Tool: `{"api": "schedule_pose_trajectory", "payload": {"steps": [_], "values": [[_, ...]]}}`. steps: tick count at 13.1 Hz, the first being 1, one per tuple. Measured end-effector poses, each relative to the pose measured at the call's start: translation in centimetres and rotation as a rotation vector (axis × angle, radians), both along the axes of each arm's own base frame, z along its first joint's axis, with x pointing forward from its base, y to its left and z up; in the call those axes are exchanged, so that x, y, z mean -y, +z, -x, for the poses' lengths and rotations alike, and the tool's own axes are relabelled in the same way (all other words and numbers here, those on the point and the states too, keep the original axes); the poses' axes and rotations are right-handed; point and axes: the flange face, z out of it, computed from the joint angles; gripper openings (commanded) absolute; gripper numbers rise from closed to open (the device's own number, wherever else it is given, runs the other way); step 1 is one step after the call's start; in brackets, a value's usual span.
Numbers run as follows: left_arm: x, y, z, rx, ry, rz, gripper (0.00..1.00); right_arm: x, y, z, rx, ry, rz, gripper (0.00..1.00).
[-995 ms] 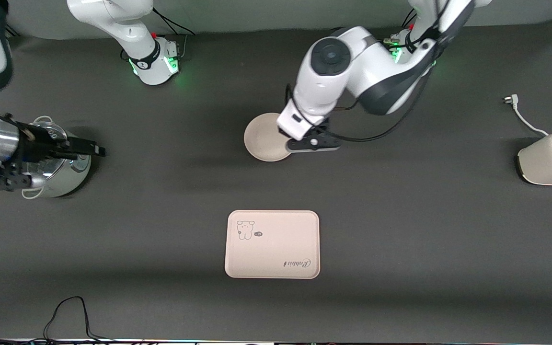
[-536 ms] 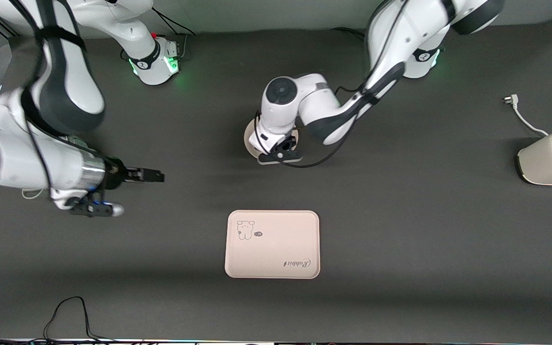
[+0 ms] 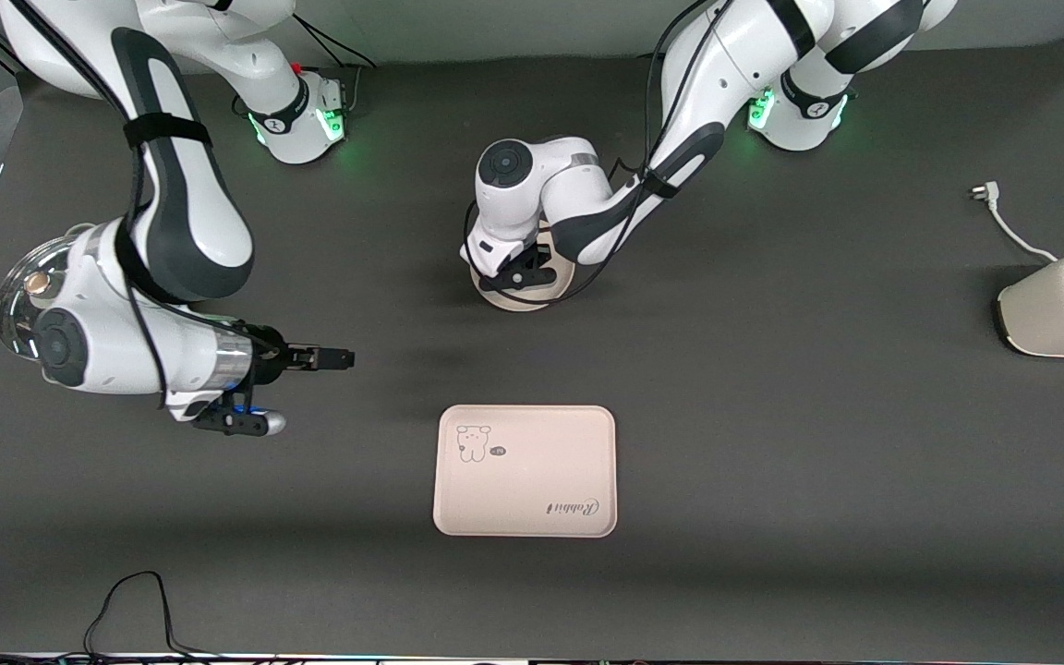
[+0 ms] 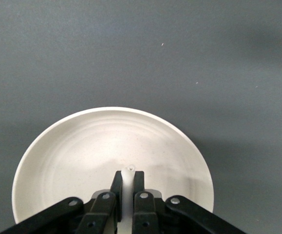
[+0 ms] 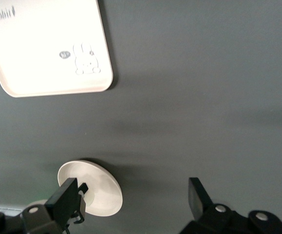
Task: Place bun in plate and plate on tray
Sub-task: 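Lower the bun onto the white plate and open the left gripper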
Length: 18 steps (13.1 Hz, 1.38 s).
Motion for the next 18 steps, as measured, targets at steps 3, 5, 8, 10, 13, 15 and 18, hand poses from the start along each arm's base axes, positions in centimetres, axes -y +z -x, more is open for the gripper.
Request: {"api": "schedule_pose_trajectory", "payload": {"steps": [3, 5, 8, 10, 13, 15, 18], "values": [[-0.4, -1.4, 0.2, 0.003, 0.007, 0.013, 0.6, -0.7, -1.9, 1.2, -0.038, 0.01, 0.006, 1.0], [-0.7, -2.2, 0.3, 0.001, 0.008, 0.013, 0.95, -1.5, -2.9, 2.0, -0.049, 0.005, -0.008, 1.0], [-0.8, -2.4, 0.4, 0.0, 0.007, 0.009, 0.99, -2.9, -4.3, 4.0, -0.037, -0.006, -0.023, 1.0], [-1.0, -2.5, 0.2, 0.001, 0.01, 0.005, 1.0, -3.8, -5.2, 5.4, -0.021, -0.004, -0.016, 1.0], [-1.3, -2.1, -0.3, 0.006, 0.014, -0.024, 1.0, -5.3, -6.2, 7.3, -0.013, -0.012, -0.033, 1.0], [-1.7, 0.4, -1.7, 0.037, 0.028, -0.046, 1.0, -6.2, -7.0, 8.6, 0.002, -0.013, -0.034, 1.0], [-4.1, 7.8, -5.5, 0.113, 0.034, -0.096, 1.0, -8.0, -8.1, 10.6, 0.013, -0.035, -0.062, 1.0]]}}
